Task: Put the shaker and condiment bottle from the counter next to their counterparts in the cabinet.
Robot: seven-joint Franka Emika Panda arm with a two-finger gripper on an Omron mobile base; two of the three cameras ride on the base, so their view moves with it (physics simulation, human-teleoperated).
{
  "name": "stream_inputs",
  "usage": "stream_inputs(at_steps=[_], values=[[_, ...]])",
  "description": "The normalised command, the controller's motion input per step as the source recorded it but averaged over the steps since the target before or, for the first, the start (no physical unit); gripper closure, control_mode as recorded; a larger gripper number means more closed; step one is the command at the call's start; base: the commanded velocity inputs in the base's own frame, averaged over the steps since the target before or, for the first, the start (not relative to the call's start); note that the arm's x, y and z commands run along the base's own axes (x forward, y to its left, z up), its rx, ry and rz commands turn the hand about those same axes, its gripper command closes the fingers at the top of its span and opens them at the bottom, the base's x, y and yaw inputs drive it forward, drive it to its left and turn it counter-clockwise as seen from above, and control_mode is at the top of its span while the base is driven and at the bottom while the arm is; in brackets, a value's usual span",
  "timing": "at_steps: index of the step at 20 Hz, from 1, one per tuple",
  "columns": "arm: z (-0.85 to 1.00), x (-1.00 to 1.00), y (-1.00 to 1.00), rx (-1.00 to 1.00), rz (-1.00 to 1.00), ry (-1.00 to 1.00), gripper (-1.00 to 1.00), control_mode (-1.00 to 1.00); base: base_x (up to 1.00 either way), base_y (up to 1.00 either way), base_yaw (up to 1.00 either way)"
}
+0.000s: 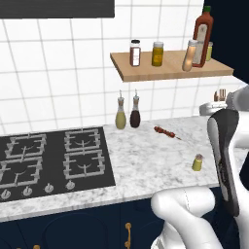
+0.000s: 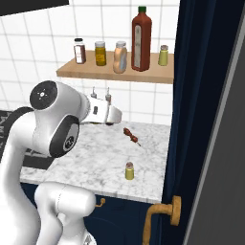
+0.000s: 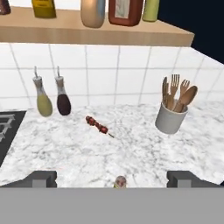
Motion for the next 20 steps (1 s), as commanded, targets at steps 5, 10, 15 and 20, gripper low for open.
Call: stream_inputs(at_steps=[5, 10, 15, 20], values=[[-0.19, -0.17, -0.12, 0.0, 0.29, 0.0, -1.0, -1.0, 0.0, 0.0, 0.0], [-0.19, -0.16, -0.03, 0.0, 0.21, 0.0, -1.0, -1.0, 0.0, 0.0, 0.0], [-0.28, -0.09, 0.0, 0.0, 0.16, 0.0, -1.0, -1.0, 0.0, 0.0, 0.0], [-0.4, -0.01, 0.0, 0.0, 0.15, 0.0, -1.0, -1.0, 0.0, 0.0, 0.0]])
